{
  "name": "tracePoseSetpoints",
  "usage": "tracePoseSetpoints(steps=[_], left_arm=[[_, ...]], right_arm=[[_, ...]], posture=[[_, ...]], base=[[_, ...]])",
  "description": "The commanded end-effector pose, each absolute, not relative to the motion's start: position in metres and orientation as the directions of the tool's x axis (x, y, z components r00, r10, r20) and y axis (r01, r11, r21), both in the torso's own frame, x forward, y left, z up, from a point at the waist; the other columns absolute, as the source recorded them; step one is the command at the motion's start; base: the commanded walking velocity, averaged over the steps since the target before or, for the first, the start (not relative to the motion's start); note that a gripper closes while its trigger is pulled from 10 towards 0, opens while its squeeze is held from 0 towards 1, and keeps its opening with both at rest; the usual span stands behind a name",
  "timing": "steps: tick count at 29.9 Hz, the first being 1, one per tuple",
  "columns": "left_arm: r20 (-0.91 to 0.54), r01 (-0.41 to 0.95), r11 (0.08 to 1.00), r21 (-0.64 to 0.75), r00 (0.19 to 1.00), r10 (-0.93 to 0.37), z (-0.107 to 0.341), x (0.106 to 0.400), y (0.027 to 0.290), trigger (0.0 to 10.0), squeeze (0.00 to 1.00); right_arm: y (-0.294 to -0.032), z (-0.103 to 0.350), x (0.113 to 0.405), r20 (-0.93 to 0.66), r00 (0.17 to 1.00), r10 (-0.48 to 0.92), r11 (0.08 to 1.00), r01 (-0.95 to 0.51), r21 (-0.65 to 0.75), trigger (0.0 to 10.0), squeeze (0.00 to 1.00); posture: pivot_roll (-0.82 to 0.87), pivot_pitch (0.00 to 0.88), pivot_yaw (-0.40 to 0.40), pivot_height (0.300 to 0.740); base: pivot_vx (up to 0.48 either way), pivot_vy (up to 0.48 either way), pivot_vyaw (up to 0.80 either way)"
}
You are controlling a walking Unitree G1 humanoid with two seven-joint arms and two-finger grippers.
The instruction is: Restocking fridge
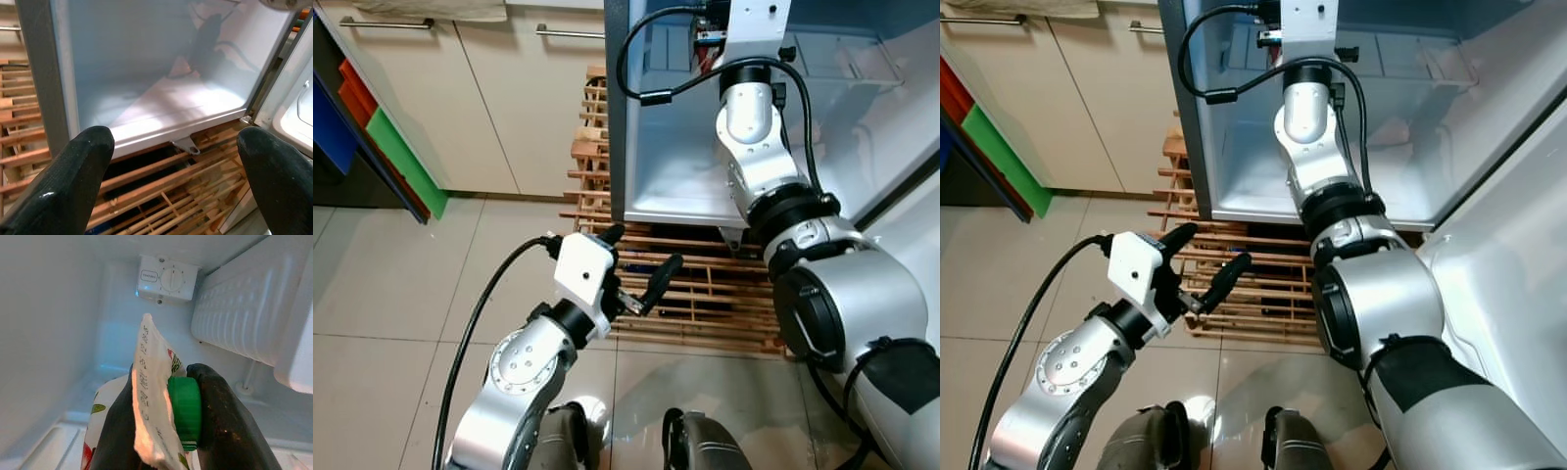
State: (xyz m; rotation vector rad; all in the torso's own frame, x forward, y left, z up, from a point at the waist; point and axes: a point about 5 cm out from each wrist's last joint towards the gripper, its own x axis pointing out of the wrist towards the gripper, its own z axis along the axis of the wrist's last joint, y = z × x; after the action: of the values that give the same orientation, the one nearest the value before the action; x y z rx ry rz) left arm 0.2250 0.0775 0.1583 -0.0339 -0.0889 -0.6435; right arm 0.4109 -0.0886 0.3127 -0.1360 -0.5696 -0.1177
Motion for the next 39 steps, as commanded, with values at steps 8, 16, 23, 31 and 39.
tracePoseSetpoints(steps=[8, 16, 23, 31, 39], left_arm=[[0.091, 0.579, 0.815, 0.002, 0.812, -0.577, 0.162, 0.218, 0.078, 10.0, 0.00], [0.090, 0.555, 0.832, 0.007, 0.828, -0.553, 0.161, 0.219, 0.079, 10.0, 0.00], [0.090, 0.547, 0.837, 0.010, 0.833, -0.545, 0.161, 0.221, 0.079, 10.0, 0.00], [0.093, 0.542, 0.840, 0.010, 0.836, -0.540, 0.161, 0.223, 0.078, 10.0, 0.00], [0.098, 0.554, 0.832, 0.000, 0.828, -0.552, 0.161, 0.228, 0.074, 10.0, 0.00]], right_arm=[[-0.079, 0.332, 0.409, 0.577, 0.812, -0.088, 0.987, 0.151, -0.062, 10.0, 1.00], [-0.072, 0.347, 0.407, 0.611, 0.788, -0.075, 0.988, 0.141, -0.060, 10.0, 1.00], [-0.064, 0.355, 0.404, 0.642, 0.766, -0.036, 0.984, 0.139, -0.111, 10.0, 1.00], [-0.062, 0.360, 0.398, 0.719, 0.694, -0.036, 0.965, 0.211, -0.155, 10.0, 0.00], [-0.058, 0.366, 0.388, 0.802, 0.596, -0.023, 0.977, 0.185, -0.110, 10.0, 0.00]], posture=[[0.17, 0.277, -0.024, 0.732], [0.17, 0.270, -0.040, 0.732], [0.17, 0.260, -0.045, 0.732], [0.15, 0.268, -0.046, 0.732], [0.11, 0.267, -0.042, 0.732]], base=[[0.000, 0.000, 0.00], [0.000, 0.000, 0.00], [0.000, 0.000, 0.00], [0.000, 0.000, 0.00], [0.000, 0.000, 0.00]])
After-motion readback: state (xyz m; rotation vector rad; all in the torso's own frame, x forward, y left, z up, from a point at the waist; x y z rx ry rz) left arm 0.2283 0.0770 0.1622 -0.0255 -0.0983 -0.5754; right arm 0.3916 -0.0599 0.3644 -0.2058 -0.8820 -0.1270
